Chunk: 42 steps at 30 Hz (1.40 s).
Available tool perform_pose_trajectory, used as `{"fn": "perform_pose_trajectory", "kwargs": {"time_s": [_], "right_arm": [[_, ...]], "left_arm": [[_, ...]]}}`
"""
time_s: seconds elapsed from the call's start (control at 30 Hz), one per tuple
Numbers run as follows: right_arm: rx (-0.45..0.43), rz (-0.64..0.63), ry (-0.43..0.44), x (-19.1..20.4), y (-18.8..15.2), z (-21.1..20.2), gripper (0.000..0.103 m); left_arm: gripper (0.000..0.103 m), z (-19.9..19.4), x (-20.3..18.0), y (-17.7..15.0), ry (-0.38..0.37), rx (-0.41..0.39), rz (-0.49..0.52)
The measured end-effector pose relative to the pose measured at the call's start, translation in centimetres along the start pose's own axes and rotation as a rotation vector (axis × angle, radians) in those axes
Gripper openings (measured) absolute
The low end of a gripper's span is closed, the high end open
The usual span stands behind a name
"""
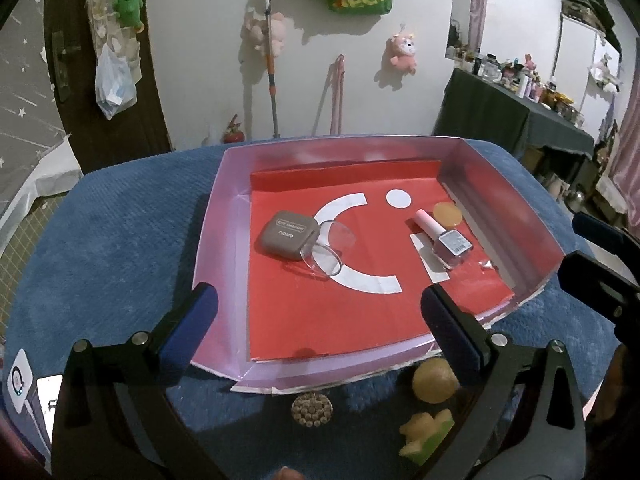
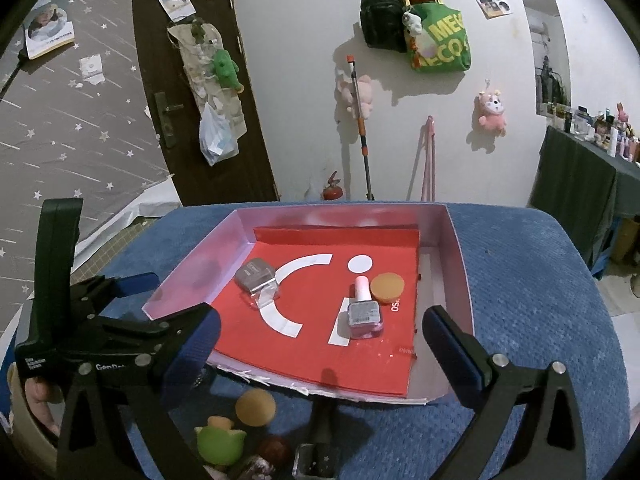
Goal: Organize rigid objects
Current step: 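Withdraw both tools from the box toward the items beside it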
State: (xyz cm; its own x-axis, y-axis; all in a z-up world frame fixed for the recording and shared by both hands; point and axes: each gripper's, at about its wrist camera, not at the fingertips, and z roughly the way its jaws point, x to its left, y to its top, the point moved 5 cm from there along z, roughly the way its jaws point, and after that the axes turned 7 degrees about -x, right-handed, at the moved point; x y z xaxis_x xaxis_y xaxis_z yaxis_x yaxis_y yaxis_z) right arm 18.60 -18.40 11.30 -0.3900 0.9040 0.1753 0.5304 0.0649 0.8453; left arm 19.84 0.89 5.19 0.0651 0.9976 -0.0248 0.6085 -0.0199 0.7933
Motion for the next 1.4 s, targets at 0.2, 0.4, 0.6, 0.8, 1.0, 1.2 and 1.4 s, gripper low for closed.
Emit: {"fn": "perform_pose_trajectory", "kwargs": {"time_s": [0.2,0.4,0.6,0.8,1.0,1.2,1.4], "right_arm": [[-0.006,-0.001,-0.003,0.4,-0.4,-0.8,0.103],[-0.016,0.000,-0.006,0.8,-0.8,-1.7,0.103],[-0.020,0.002,-0.016,0.9,-1.5,-2.5,0.103],[-0.020,-0.003,-0.021,1.0,-2.3,-3.2,0.103],[-0.017,-0.009,-0.019,1.2,-3.2,-3.7,0.103],[-0.011,-0.002,-0.018,1.2,-4.3,-4.3,0.103],[-0.004,0.002,-0.018,1.3,-5.4,-4.8,0.103]], "left_arm": [[0.103,-1.2,-0.5,-0.3,-0.007,-0.016,0.019],[0.103,-1.9,-0.9,-0.8,-0.009,-0.024,0.025],[0.103,-2.7,-1.1,-1.4,-0.011,-0.033,0.023],[0.103,-3.5,-1.4,-2.0,-0.012,-0.039,0.023],[0.103,-3.6,-1.5,-2.2,-0.012,-0.039,0.022],[0.103,-4.1,-1.8,-3.2,-0.010,-0.034,0.029],[0.103,-4.9,-2.3,-4.7,-0.013,-0.026,0.031]]}}
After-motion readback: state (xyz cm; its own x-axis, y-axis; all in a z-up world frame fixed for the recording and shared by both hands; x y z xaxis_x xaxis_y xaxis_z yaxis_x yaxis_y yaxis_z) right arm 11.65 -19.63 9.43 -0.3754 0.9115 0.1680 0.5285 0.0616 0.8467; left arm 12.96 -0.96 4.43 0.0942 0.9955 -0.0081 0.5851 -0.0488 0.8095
